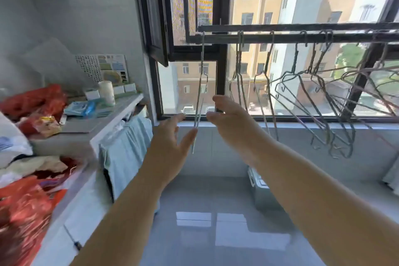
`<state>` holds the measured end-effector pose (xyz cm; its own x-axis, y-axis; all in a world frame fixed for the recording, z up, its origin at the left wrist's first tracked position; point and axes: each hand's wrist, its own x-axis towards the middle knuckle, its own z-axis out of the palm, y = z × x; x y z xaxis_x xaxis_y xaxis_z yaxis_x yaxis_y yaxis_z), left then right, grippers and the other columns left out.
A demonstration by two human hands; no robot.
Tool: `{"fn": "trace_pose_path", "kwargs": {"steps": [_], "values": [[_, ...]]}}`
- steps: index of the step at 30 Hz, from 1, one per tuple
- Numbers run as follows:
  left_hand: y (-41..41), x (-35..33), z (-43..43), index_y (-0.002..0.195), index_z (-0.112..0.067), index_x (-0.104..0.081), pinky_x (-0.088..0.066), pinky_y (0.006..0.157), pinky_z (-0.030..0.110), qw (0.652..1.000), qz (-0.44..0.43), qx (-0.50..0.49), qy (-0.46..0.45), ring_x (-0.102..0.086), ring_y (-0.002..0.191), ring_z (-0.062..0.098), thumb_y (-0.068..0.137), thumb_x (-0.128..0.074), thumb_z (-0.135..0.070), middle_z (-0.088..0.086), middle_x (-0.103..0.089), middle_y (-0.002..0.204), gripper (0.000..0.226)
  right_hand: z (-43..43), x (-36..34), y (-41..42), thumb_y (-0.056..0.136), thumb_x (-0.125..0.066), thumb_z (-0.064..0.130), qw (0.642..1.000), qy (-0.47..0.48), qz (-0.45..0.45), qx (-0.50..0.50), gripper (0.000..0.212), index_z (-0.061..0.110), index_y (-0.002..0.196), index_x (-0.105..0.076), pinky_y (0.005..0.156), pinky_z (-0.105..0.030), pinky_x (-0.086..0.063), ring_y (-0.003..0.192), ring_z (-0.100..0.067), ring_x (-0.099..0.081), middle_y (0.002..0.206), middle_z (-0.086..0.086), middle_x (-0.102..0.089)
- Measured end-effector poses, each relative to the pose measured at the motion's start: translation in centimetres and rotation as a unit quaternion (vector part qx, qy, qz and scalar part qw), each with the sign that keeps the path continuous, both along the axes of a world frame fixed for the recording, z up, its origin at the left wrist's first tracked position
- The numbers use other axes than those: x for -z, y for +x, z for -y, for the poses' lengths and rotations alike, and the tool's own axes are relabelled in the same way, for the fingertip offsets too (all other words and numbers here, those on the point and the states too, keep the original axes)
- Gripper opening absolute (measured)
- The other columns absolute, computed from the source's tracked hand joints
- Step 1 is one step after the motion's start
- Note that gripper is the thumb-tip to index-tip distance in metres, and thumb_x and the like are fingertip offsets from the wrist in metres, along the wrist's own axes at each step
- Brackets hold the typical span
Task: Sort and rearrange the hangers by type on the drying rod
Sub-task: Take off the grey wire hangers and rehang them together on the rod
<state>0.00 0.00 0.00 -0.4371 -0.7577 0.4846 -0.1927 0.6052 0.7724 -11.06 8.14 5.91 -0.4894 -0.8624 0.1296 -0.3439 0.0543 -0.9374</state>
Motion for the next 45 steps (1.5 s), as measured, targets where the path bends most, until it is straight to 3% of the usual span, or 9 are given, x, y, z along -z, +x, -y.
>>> {"fn": "trace_pose_path", "kwargs": {"steps": [6, 15, 20, 22, 25, 30, 32, 39, 45], "values": [[-0.7, 1.6, -0.3, 0.122, -0.012, -0.052, -0.04, 0.061, 0.0, 0.997, 0.033, 0.003, 0.07, -0.059, 0.078, 0.005, 0.087, -0.059, -0.018, -0.001, -0.062, 0.097, 0.037, 2.9, 1.7, 0.4, 0.092, -0.047, 0.005, 0.997, 0.014, 0.072, -0.015, 0.044, 0.003, 0.134, -0.035, 0.1, -0.04, -0.041, 0.123, -0.034, -0.047, 0.135, -0.02, -0.045], [-1.5, 1.8, -1.5, 0.104, -0.02, -0.066, -0.046, 0.072, 0.013, 0.999, 0.021, 0.002, 0.029, -0.065, 0.074, 0.008, 0.084, -0.058, -0.005, -0.008, -0.066, 0.073, 0.026, 4.4, 2.8, 0.3, 0.084, -0.057, -0.005, 0.984, -0.026, 0.178, -0.001, 0.046, 0.008, 0.127, -0.045, 0.098, -0.051, -0.044, 0.089, -0.024, -0.055, 0.097, -0.014, -0.06], [-1.6, 1.4, -1.8, 0.108, -0.025, -0.065, -0.041, 0.067, 0.004, 1.0, 0.008, -0.021, 0.011, -0.063, 0.071, 0.003, 0.084, -0.059, -0.008, -0.012, -0.065, 0.07, 0.03, 4.4, 2.6, 0.0, 0.091, -0.044, -0.007, 0.979, -0.04, 0.2, -0.017, 0.043, 0.006, 0.131, -0.042, 0.098, -0.042, -0.047, 0.095, -0.023, -0.061, 0.104, -0.009, -0.06], [-1.5, 1.6, -1.7, 0.111, -0.025, -0.064, -0.04, 0.065, 0.003, 0.999, 0.004, -0.037, 0.022, -0.062, 0.072, 0.004, 0.084, -0.059, -0.008, -0.007, -0.067, 0.073, 0.032, 3.8, 2.2, 0.2, 0.092, -0.043, 0.0, 0.993, 0.001, 0.115, -0.03, 0.037, 0.005, 0.13, -0.044, 0.093, -0.028, -0.05, 0.093, -0.022, -0.061, 0.112, -0.013, -0.06], [-1.4, 1.9, -1.7, 0.113, -0.021, -0.062, -0.046, 0.073, 0.009, 0.997, 0.006, -0.076, 0.023, -0.063, 0.08, 0.008, 0.082, -0.062, -0.007, -0.006, -0.068, 0.082, 0.033, 1.9, 0.7, 0.0, 0.095, -0.044, 0.014, 0.989, 0.057, -0.13, -0.034, 0.039, 0.014, 0.134, -0.04, 0.059, -0.011, -0.044, 0.092, -0.016, -0.055, 0.125, -0.006, -0.052], [-2.3, 1.1, -3.8, 0.124, -0.011, -0.052, -0.036, 0.095, 0.022, 0.981, -0.009, -0.158, -0.112, -0.055, 0.108, 0.019, 0.08, -0.066, -0.011, 0.003, -0.058, 0.116, 0.046, -0.9, -1.9, -3.4, 0.089, -0.051, 0.006, 0.915, 0.029, -0.396, 0.066, 0.047, 0.018, 0.133, -0.041, 0.102, -0.025, -0.031, 0.127, -0.021, -0.036, 0.138, -0.004, -0.036], [-3.4, 0.2, -5.2, 0.119, -0.012, -0.056, -0.04, 0.09, 0.023, 0.976, -0.059, -0.131, -0.163, -0.057, 0.097, 0.014, 0.081, -0.065, -0.01, -0.001, -0.06, 0.109, 0.039, -1.0, -1.8, -4.7, 0.087, -0.053, 0.005, 0.892, 0.09, -0.433, 0.092, 0.047, 0.013, 0.131, -0.04, 0.097, -0.031, -0.038, 0.119, -0.028, -0.045, 0.132, -0.01, -0.04], [-8.1, 0.2, -6.5, 0.134, -0.012, -0.039, -0.041, 0.102, 0.028, 0.999, 0.024, 0.031, 0.012, -0.051, 0.118, 0.014, 0.088, -0.058, -0.017, 0.001, -0.05, 0.134, 0.05, -0.4, 0.0, -6.0, 0.084, -0.061, 0.01, 0.875, 0.177, -0.442, 0.086, 0.037, 0.005, 0.117, -0.046, 0.076, -0.03, -0.043, 0.104, -0.03, -0.057, 0.117, -0.014, -0.05], [-9.1, 1.5, -6.2, 0.121, -0.013, -0.051, -0.045, 0.096, 0.027, 0.999, -0.006, 0.011, 0.037, -0.057, 0.102, 0.009, 0.083, -0.063, -0.013, 0.0, -0.064, 0.109, 0.04, 0.5, 1.0, -6.7, 0.084, -0.061, 0.012, 0.87, 0.2, -0.443, 0.088, 0.034, 0.005, 0.114, -0.046, 0.072, -0.031, -0.047, 0.101, -0.029, -0.059, 0.111, -0.014, -0.058]]}}
